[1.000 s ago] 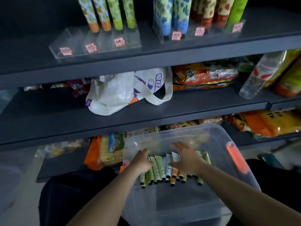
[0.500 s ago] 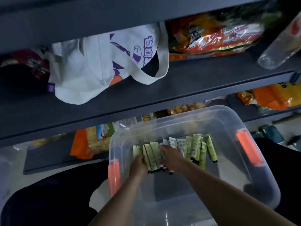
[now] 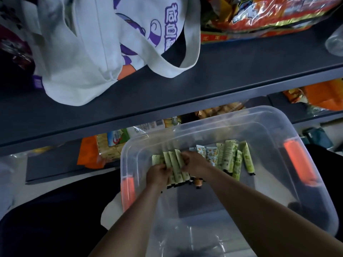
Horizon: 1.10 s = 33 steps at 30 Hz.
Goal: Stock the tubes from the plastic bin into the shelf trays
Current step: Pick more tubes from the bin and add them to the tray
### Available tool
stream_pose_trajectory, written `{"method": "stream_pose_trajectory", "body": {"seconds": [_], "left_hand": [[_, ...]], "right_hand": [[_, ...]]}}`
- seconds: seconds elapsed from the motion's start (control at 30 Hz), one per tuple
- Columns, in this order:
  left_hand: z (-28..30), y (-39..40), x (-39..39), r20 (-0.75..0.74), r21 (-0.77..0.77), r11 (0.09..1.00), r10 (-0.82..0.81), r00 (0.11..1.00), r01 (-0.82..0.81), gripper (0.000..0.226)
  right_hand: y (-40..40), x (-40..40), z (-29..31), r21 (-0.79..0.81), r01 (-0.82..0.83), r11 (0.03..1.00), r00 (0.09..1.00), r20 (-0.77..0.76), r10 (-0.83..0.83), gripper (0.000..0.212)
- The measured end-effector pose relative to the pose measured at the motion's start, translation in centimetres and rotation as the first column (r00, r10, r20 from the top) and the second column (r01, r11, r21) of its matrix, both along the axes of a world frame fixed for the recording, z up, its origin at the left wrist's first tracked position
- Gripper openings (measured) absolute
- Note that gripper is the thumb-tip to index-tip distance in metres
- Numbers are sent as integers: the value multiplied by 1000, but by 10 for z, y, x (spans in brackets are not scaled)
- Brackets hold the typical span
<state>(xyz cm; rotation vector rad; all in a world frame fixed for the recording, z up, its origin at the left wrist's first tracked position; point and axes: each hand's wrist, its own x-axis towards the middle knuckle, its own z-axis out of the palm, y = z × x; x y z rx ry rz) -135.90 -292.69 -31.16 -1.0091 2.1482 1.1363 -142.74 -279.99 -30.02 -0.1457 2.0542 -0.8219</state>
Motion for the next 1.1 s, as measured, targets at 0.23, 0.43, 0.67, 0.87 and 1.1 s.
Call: {"method": "stream_pose_trajectory", "body": {"seconds": [0.23,0.43,0.67,0.87,1.1], "left_hand": [[-3,0,-1,-38,182,968,184,982,-174,4],[2,2,1,4,313,906,300,954,-286,10],[13,6,6,0,349,869,375,927,-351,25],[36,8,15,-13,428,836,385,923,-343,27],[71,15,23,-35,645,689,458,888,-330,25]], "right_hand": [[4,0,1,-62,129,990,992,22,-128,37],[13,2,5,-141,246,959,963,150,-225,42],[26,12,9,-127,401,907,895,265,-359,25],[41,18,36,-144,458,877,877,234,-419,20],[64,18,76,-263,512,817,856,232,-462,22]]}}
